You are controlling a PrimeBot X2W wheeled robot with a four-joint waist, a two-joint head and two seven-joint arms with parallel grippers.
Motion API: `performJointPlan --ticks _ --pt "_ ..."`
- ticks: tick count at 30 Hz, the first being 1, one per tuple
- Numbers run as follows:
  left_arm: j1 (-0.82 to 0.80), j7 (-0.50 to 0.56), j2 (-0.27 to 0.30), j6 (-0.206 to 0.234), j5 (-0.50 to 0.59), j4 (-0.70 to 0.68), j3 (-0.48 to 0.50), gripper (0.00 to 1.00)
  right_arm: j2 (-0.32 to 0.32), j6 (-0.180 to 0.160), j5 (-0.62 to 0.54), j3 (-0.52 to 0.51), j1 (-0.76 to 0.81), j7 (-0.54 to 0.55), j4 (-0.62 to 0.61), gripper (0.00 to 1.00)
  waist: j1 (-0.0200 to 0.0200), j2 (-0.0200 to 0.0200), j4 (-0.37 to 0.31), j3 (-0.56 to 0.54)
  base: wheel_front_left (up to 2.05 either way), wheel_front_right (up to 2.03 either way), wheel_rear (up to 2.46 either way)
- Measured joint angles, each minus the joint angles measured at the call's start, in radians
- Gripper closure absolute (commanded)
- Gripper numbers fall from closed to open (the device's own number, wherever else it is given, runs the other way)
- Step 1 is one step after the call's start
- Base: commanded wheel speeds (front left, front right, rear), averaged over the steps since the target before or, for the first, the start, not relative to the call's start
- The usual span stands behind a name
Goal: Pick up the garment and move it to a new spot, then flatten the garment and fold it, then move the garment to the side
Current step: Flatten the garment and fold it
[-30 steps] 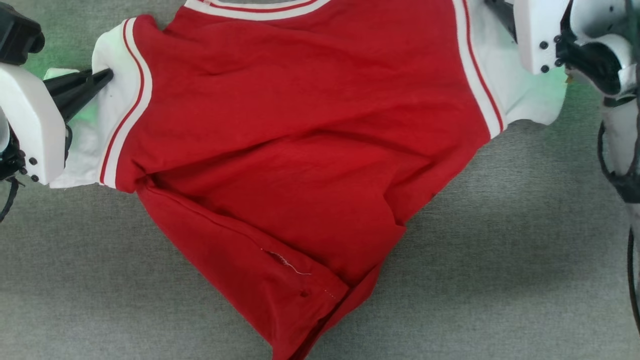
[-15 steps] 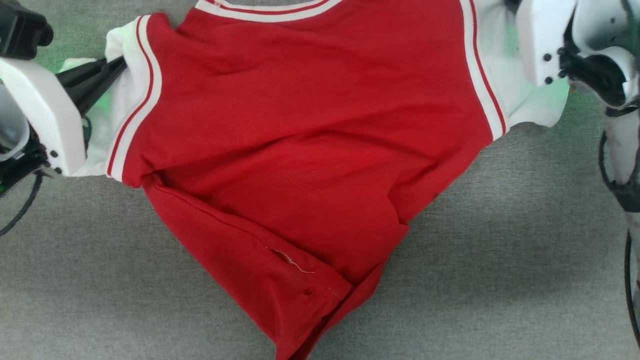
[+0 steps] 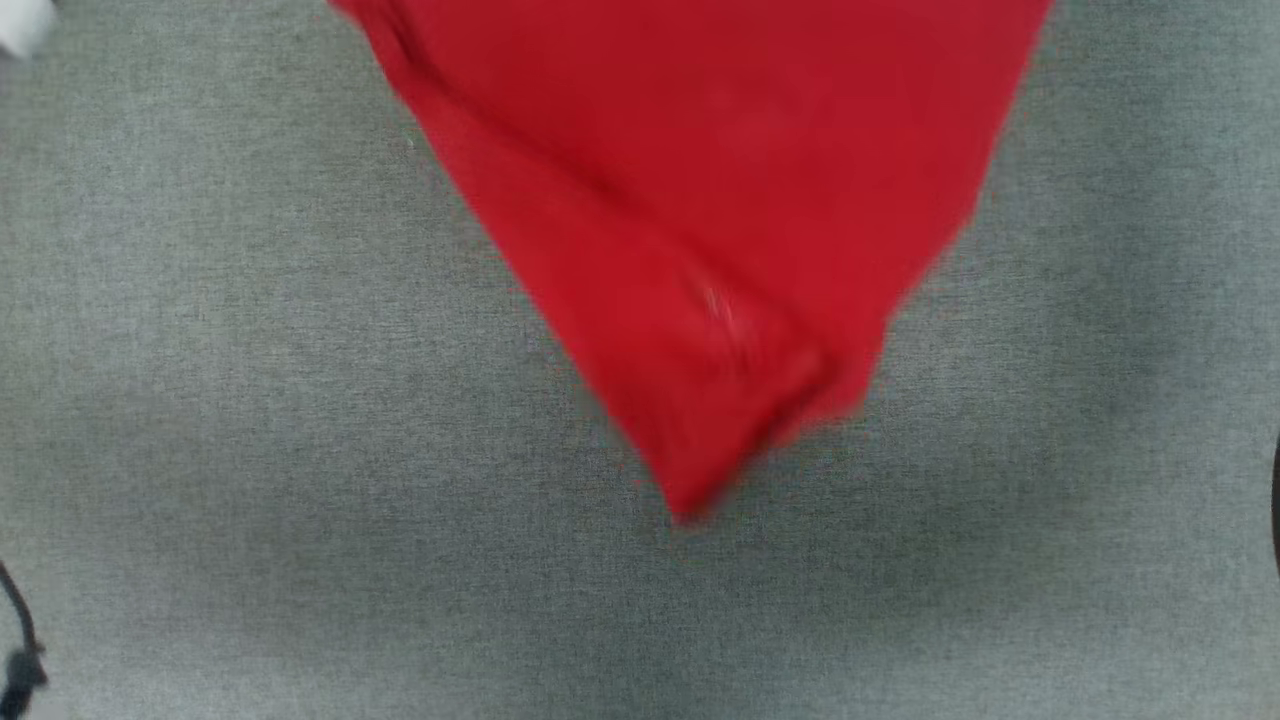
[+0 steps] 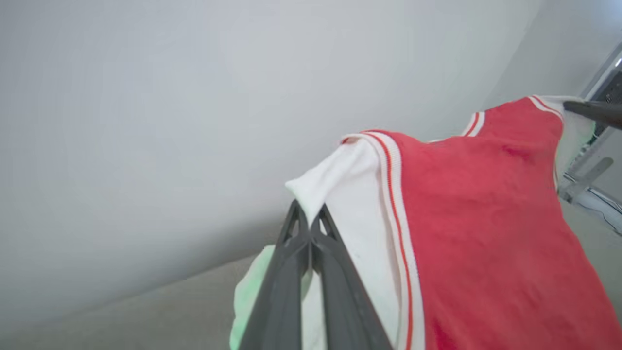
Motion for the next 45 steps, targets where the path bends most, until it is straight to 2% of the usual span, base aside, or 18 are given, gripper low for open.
performJointPlan --ticks 7,10,14,17,24,29,33,38,45 --pt "-0.2 -0.053 -0.081 0.0 -0.028 0.205 0.171 1.0 0.09 0.002 -0.172 -0.177 -0.215 -0.21 0.036 1.0 0.0 0.0 0.005 0.01 0.0 0.0 0.0" --pt "-0.266 -0.057 -0.114 0.0 0.017 0.246 0.268 1.0 0.111 0.002 -0.226 -0.239 -0.311 -0.302 0.06 1.0 0.0 0.0 0.007 0.009 0.0 0.0 0.0" --pt "-0.252 -0.058 -0.146 0.0 0.069 0.245 0.345 1.0 0.13 0.002 -0.256 -0.264 -0.337 -0.364 0.132 1.0 0.0 0.0 0.006 -0.001 0.0 0.0 0.0" --pt "-0.157 -0.058 -0.15 0.0 0.077 0.225 0.323 1.0 0.133 0.002 -0.266 -0.261 -0.304 -0.384 0.186 1.0 0.0 0.0 0.003 -0.013 0.0 0.0 0.0" --pt "0.181 -0.058 -0.104 0.0 0.002 0.067 0.223 1.0 0.119 0.001 -0.227 -0.188 -0.047 -0.392 0.26 1.0 0.0 0.0 -0.007 -0.051 0.0 0.0 0.0" --pt "0.458 -0.058 -0.078 0.0 -0.058 -0.051 0.241 1.0 0.091 0.001 -0.113 -0.101 0.229 -0.345 0.203 1.0 0.0 0.0 -0.004 -0.085 0.0 0.0 0.0" --pt "0.648 -0.058 -0.075 0.0 -0.048 -0.125 0.272 1.0 0.062 0.001 -0.004 -0.049 0.463 -0.277 0.055 1.0 0.0 0.0 0.001 -0.114 0.0 0.0 0.0" --pt "0.836 -0.058 -0.049 0.0 -0.038 -0.241 0.288 1.0 0.008 0.0 0.1 0.001 0.732 -0.15 -0.187 1.0 0.0 0.0 0.004 -0.153 0.0 0.0 0.0" --pt "1.027 -0.06 0.0 0.0 -0.003 -0.376 0.321 1.0 -0.033 0.0 0.202 -0.006 1.038 0.031 -0.505 1.0 0.0 0.0 0.011 -0.202 0.0 0.0 0.0"
